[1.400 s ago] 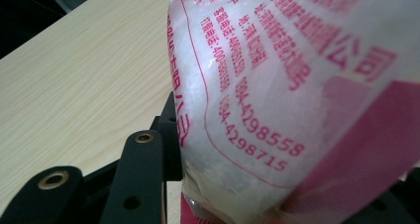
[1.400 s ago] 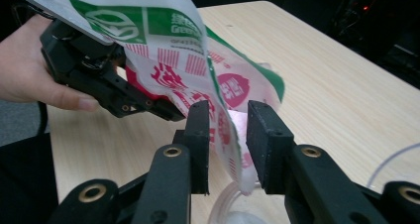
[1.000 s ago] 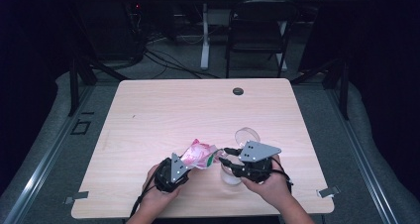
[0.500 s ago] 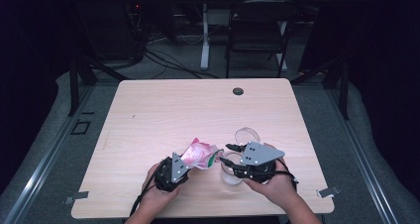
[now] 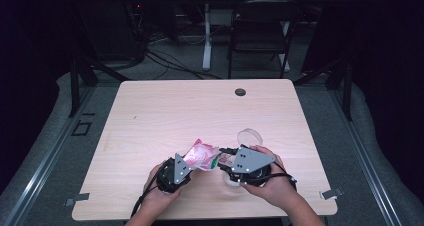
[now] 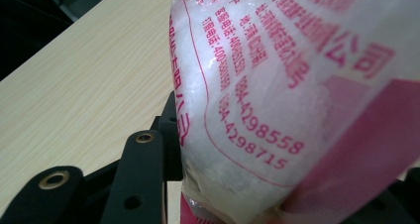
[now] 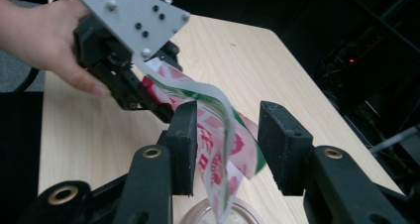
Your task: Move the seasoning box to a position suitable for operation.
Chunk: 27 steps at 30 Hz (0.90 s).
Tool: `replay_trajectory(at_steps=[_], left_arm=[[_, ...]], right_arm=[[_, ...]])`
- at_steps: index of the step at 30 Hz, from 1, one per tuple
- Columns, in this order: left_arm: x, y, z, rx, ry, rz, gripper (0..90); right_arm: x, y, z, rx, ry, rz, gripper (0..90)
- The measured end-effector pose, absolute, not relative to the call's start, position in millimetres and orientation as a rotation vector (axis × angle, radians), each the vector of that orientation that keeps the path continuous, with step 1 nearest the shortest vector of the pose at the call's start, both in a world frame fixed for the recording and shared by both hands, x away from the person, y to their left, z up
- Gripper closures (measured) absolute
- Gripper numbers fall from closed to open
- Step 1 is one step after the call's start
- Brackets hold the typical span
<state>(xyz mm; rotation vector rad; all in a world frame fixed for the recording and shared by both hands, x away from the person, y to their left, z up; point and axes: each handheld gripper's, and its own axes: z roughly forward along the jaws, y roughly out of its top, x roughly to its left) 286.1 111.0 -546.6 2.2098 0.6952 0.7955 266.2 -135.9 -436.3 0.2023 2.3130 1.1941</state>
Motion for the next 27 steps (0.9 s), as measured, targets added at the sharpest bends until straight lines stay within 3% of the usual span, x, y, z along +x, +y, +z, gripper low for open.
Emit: replay_trajectory(at_steps=[10,17,23,27], left_arm=[[286.4,109.9,-546.9,2.222,0.680,0.829,59.5],[286.5,108.6,-545.3,2.230,0.669,0.847,59.6],[289.8,106.7,-539.5,2.243,0.648,0.894,59.6],[291.6,105.1,-536.0,2.257,0.628,0.936,59.7]], right_arm=[[263.6,-128.6,-438.7,0.112,2.343,1.129,62.4],[262.6,-129.6,-438.0,0.127,2.390,1.122,73.1],[263.9,-135.8,-438.1,0.148,2.418,1.124,88.2],[265.1,-139.2,-439.8,0.160,2.429,1.142,89.8]])
